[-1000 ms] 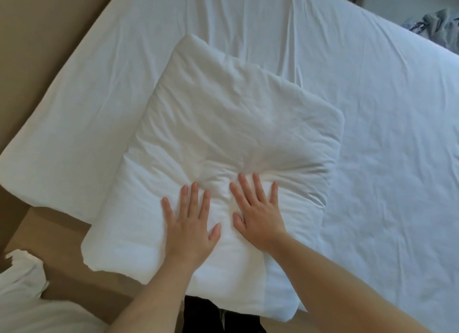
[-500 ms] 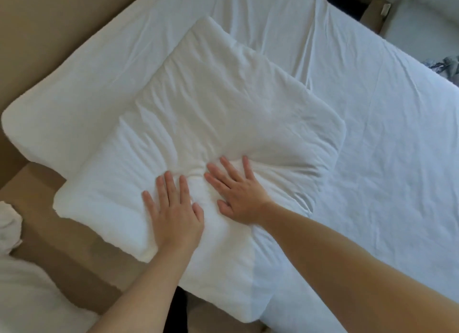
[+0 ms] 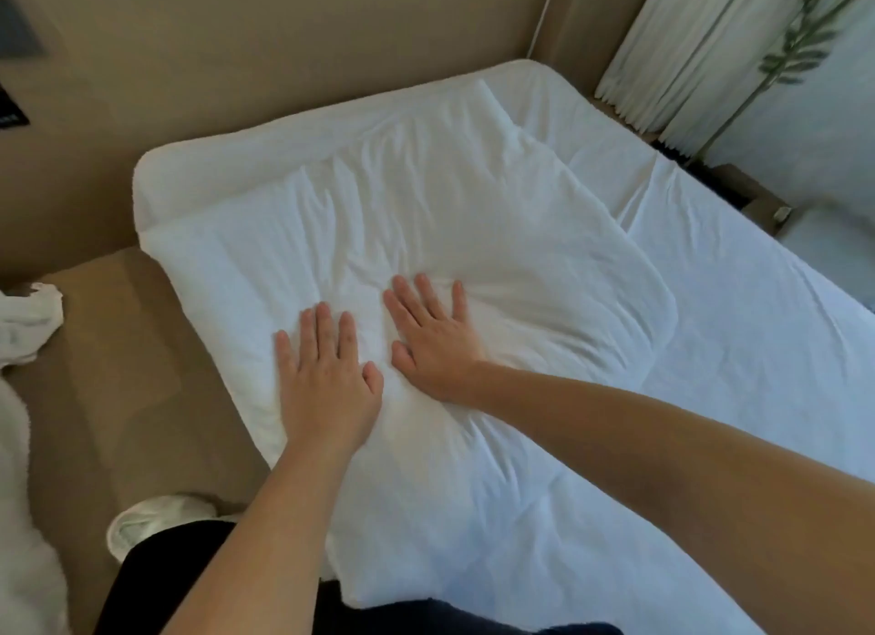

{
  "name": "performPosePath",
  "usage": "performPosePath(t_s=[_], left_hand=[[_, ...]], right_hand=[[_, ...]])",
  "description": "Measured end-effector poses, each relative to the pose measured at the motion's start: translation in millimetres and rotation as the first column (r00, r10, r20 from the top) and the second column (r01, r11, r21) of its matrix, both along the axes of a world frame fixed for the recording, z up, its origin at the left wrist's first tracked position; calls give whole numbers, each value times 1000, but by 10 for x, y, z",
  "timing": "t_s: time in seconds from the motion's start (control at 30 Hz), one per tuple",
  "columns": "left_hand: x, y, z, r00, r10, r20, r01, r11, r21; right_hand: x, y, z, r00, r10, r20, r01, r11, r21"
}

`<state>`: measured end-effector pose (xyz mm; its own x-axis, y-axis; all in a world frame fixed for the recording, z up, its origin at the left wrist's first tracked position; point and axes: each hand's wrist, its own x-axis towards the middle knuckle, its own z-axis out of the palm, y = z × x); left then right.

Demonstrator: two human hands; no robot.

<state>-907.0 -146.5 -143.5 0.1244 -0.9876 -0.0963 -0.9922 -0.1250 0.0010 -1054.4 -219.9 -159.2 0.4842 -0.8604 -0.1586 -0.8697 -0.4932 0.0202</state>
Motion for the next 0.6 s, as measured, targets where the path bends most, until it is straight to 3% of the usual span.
performPosePath(t_s=[0.23, 0.37, 0.5, 0.6], left_hand=[[-170, 1, -412, 968, 248, -47, -252, 961, -115], [-694, 72, -243, 906, 419, -62, -424, 902, -87], [-1226, 92, -147, 920, 389, 39, -381, 914, -137], [-1117, 139, -223, 906, 419, 66, -404, 900, -165]], right_hand=[[62, -182, -276, 971, 212, 114, -198, 972, -126], [-271, -183, -121, 938, 311, 153, -306, 950, -55], [-712, -443, 2, 899, 429, 89, -421, 902, -97], [-1074, -743, 76, 911, 412, 8, -405, 898, -173]])
